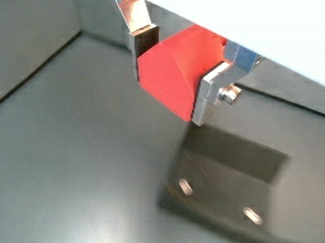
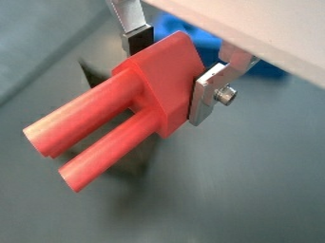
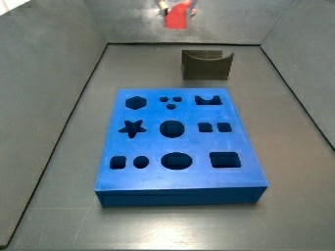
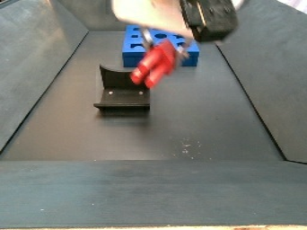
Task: Pick up the 3 prong object. Move up. Place the 3 prong object on the fixture. Regrasp the 3 prong object. Move to above the board. Insert the 3 prong object.
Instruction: Place the 3 prong object on the fixture.
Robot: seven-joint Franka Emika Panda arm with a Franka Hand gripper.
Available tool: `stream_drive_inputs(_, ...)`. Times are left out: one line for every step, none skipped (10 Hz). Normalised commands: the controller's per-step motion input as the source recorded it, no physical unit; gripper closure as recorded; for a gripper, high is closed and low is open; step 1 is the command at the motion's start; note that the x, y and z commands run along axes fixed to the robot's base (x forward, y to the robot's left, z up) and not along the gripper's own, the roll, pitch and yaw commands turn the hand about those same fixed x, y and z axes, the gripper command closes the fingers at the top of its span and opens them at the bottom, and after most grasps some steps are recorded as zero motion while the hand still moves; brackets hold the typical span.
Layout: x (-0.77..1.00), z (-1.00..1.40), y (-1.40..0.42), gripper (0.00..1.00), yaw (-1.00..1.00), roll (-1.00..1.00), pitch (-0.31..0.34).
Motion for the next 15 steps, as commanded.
stream_drive_inputs(1.0, 0.68, -0.34, 1.0, 0.61, -1.0, 0.105)
stream_drive_inputs(1.0, 0.64, -0.3, 1.0, 0.59, -1.0, 0.121)
stream_drive_inputs(0.88, 0.44, -0.2, 1.0, 0.54, -1.0, 0.152)
stream_drive_inputs(0.72, 0.24, -0.11, 1.0, 0.51, -1.0, 0.18)
stream_drive_inputs(0.59, 0.1, -0.05, 1.0, 0.47, -1.0, 0.212)
stream_drive_inputs(0.5, 0.06, -0.01, 1.0, 0.42, -1.0, 0.253)
stream_drive_inputs(0.41, 0.04, 0.02, 1.0, 0.35, -1.0, 0.301)
stream_drive_inputs(0.31, 0.01, 0.04, 1.0, 0.26, -1.0, 0.371)
stream_drive_inputs(0.24, -0.01, 0.04, 1.0, 0.16, -0.94, 0.4)
stream_drive_inputs(0.16, -0.01, 0.04, 1.0, 0.02, -0.73, 0.364)
stream_drive_inputs(0.12, -0.01, 0.04, 1.0, -0.04, -0.62, 0.34)
stream_drive_inputs(0.08, -0.01, 0.05, 1.0, -0.13, -0.39, 0.257)
stream_drive_inputs(0.07, -0.01, 0.03, 1.0, -0.17, -0.27, 0.194)
stream_drive_inputs(0.13, -1.0, 0.13, 1.0, -0.12, -1.0, 0.246)
stream_drive_inputs(0.13, -1.0, 0.14, 1.0, -0.13, -1.0, 0.225)
